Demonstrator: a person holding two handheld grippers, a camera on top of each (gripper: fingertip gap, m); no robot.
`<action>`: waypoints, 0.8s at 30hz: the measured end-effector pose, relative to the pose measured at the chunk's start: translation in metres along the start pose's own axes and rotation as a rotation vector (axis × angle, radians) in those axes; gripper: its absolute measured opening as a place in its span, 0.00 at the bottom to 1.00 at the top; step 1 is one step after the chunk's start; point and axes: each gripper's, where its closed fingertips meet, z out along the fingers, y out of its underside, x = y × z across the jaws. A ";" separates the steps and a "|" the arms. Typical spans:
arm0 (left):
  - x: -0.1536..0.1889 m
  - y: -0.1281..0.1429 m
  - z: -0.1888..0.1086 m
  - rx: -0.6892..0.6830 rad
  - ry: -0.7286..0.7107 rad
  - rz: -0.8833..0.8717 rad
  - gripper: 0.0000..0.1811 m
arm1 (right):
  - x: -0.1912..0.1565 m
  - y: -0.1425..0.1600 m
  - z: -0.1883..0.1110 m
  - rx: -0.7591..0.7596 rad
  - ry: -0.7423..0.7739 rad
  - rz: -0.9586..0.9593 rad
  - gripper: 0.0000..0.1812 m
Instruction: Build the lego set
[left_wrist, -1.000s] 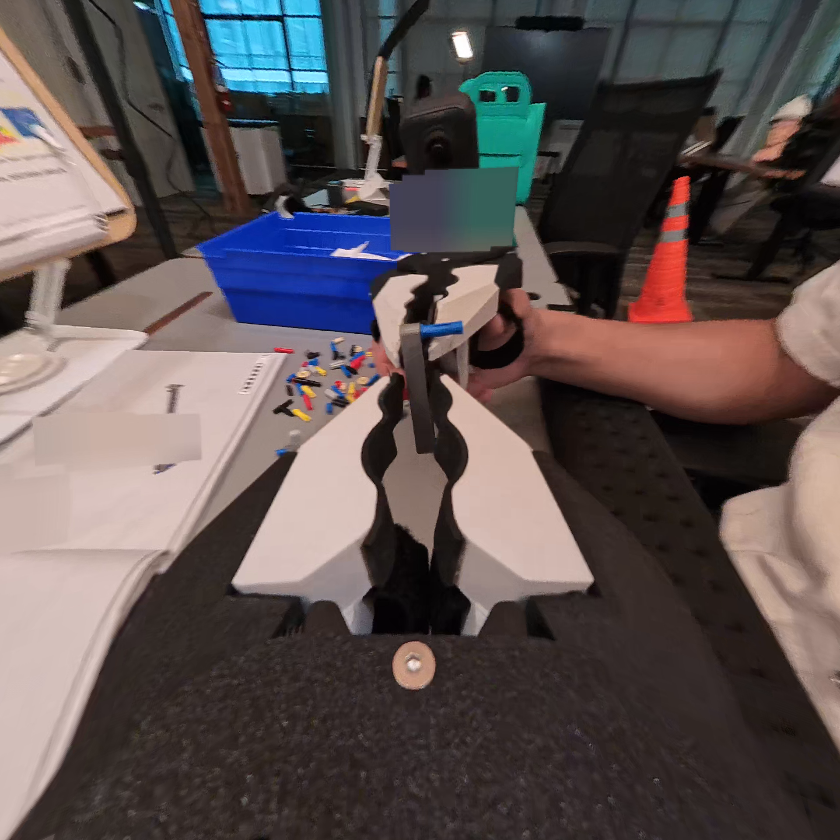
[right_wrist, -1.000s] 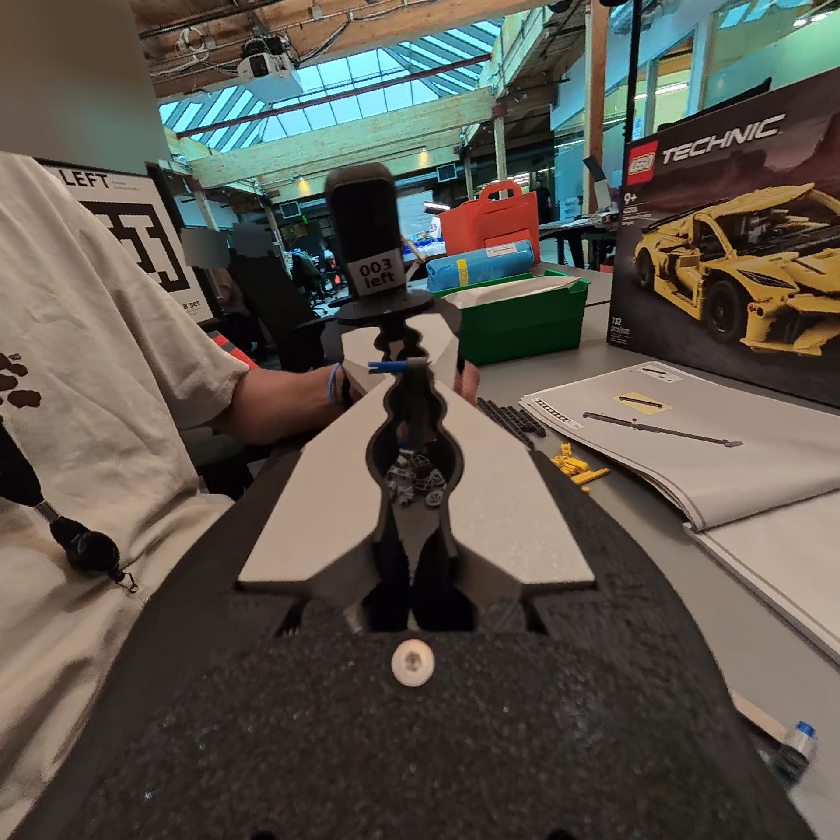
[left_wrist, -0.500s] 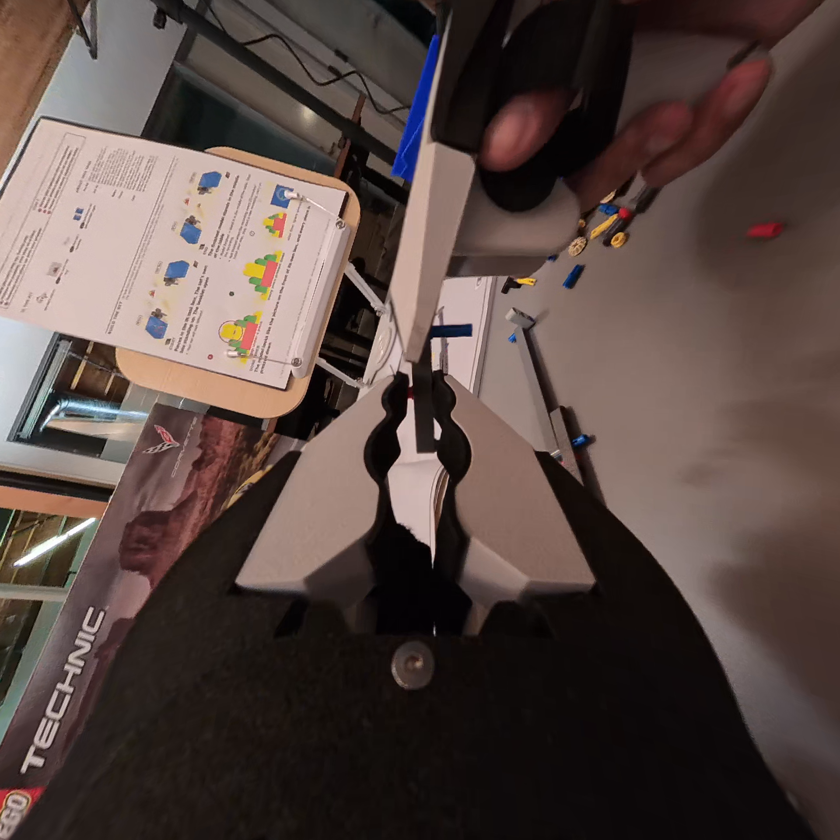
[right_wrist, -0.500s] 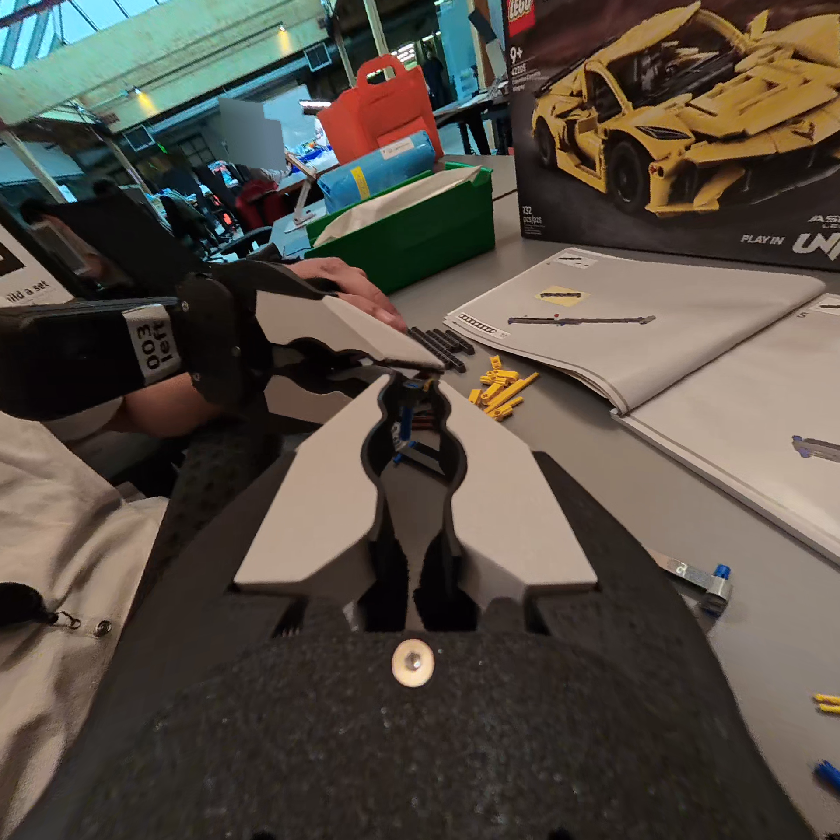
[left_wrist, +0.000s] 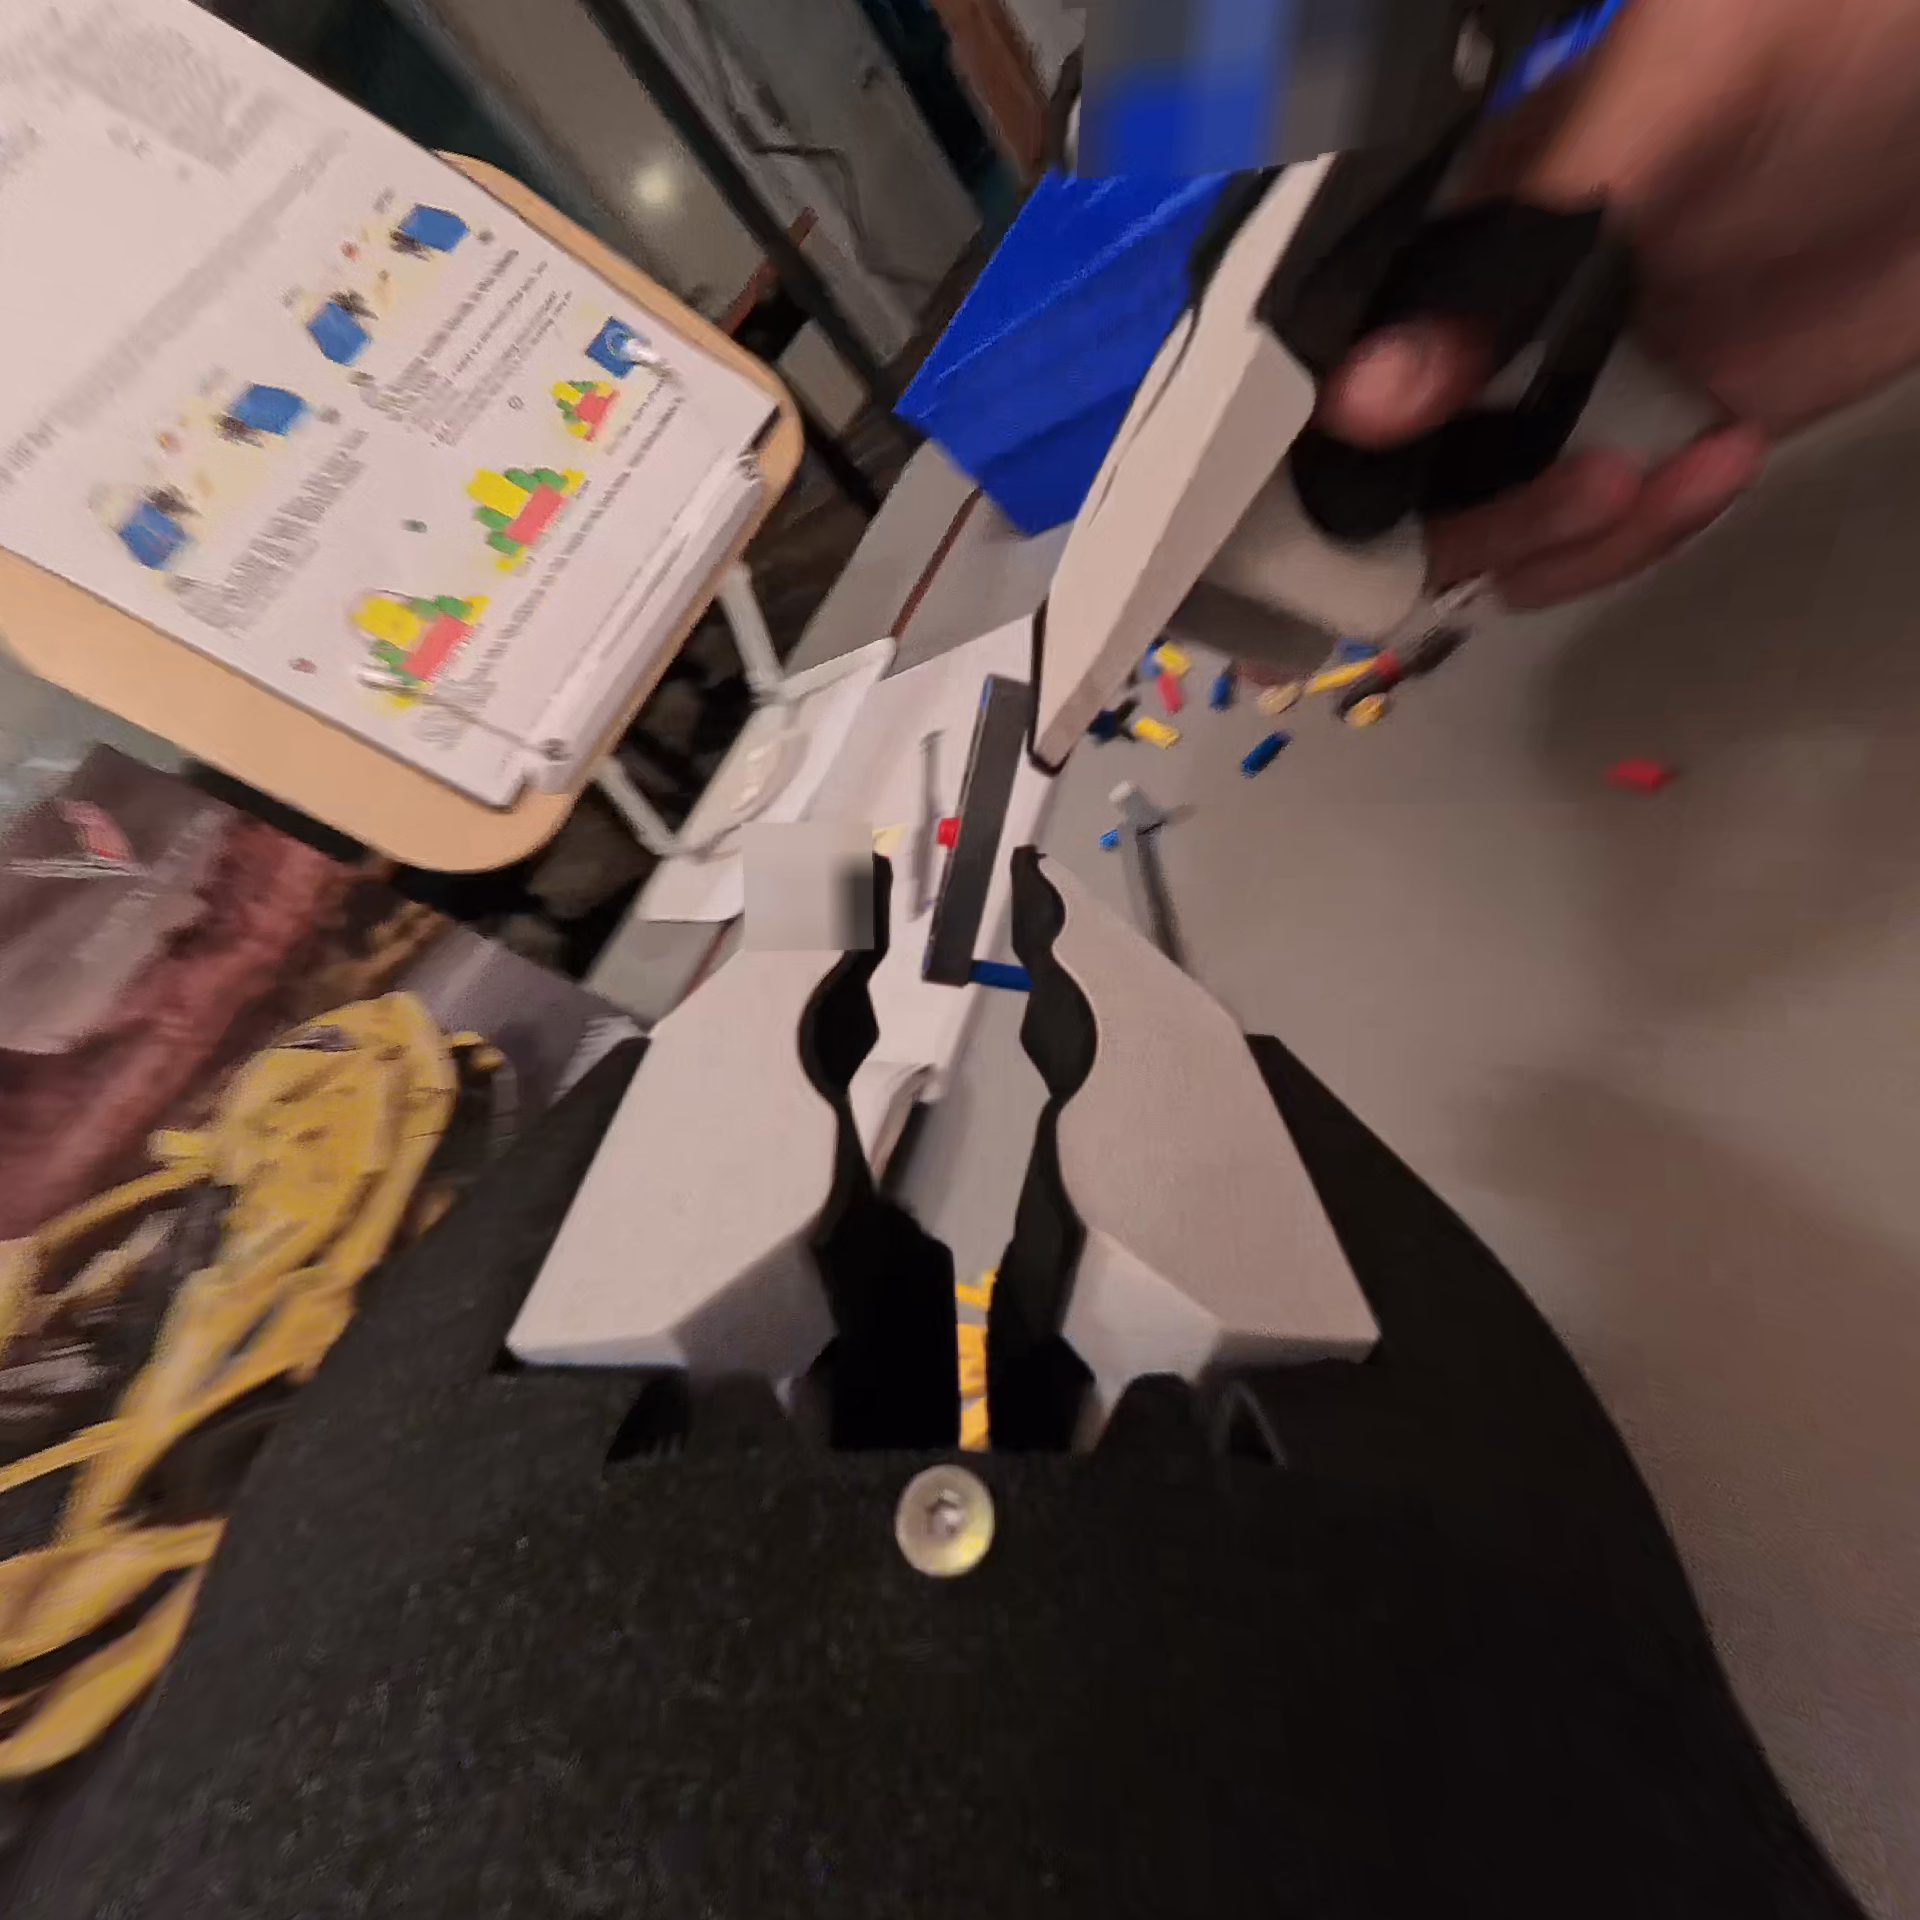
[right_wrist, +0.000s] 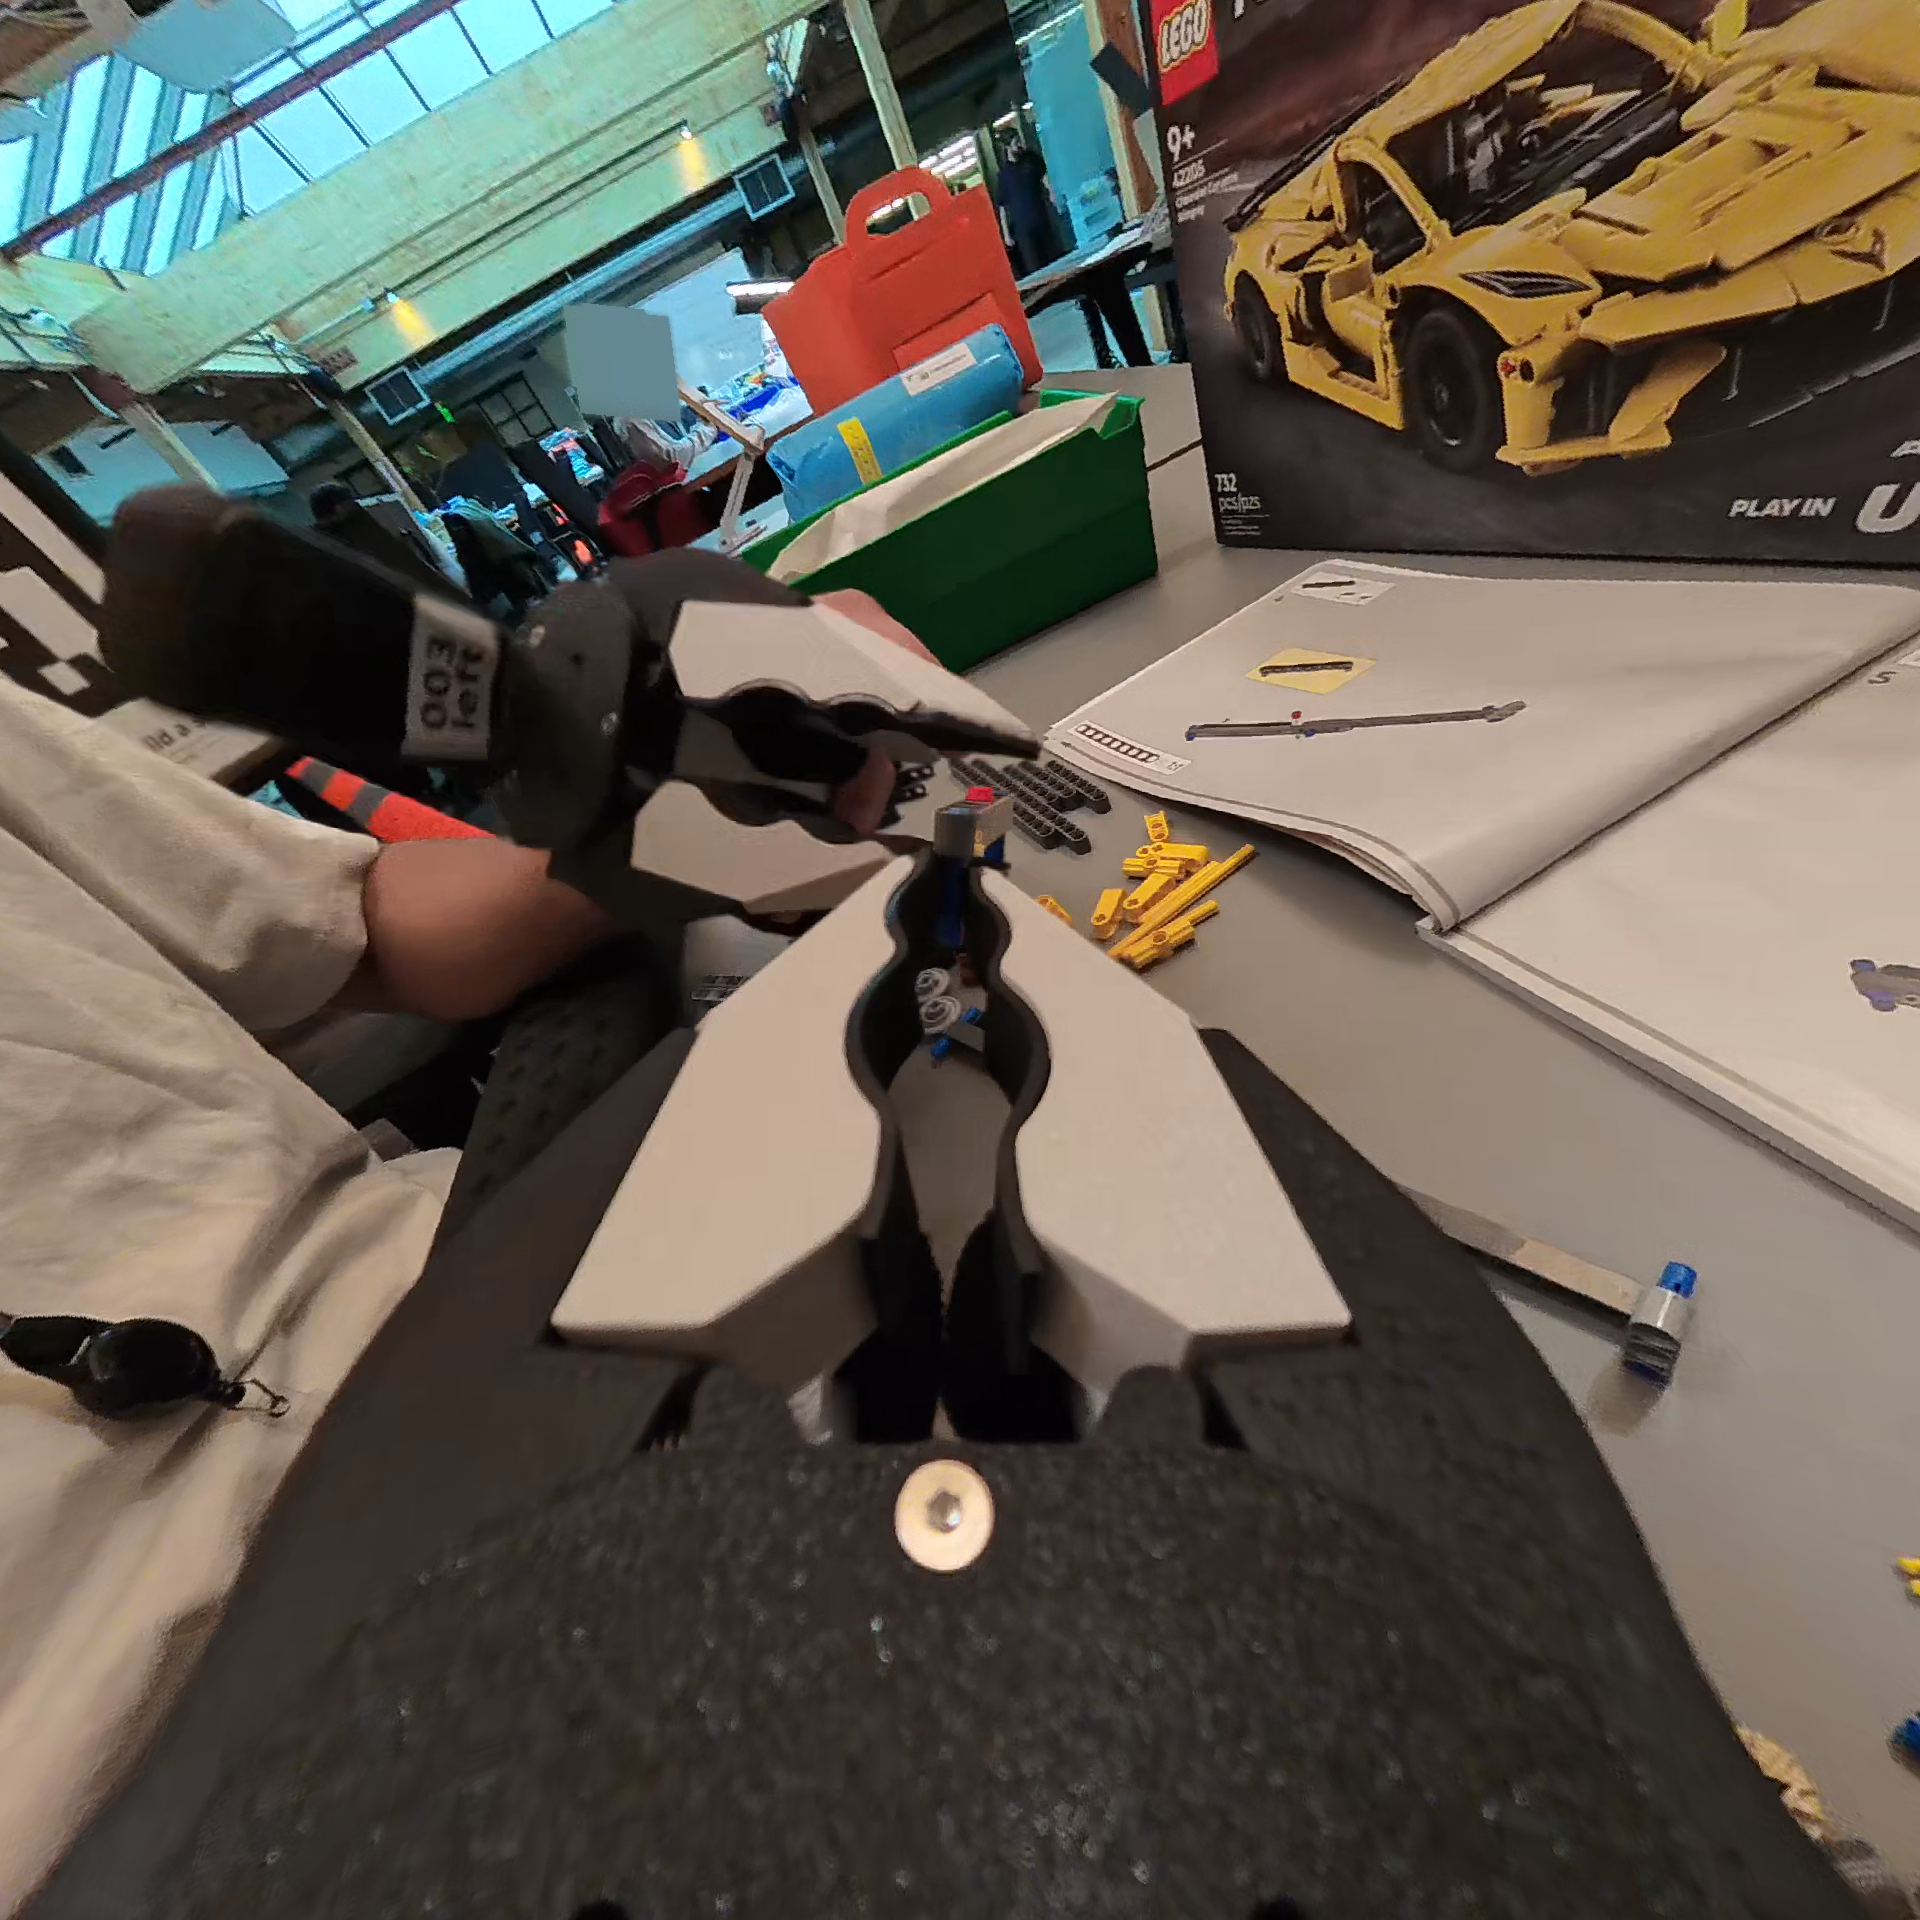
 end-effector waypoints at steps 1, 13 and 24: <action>0.005 -0.004 -0.002 0.035 0.075 -0.080 0.11 | -0.002 0.000 -0.001 -0.001 -0.013 -0.001 0.02; 0.053 -0.036 -0.058 0.226 0.980 -0.766 0.16 | -0.062 0.023 -0.006 -0.081 -0.278 -0.341 0.02; 0.080 -0.060 -0.105 0.308 1.575 -0.994 0.07 | -0.111 0.042 -0.010 -0.164 -0.566 -0.255 0.02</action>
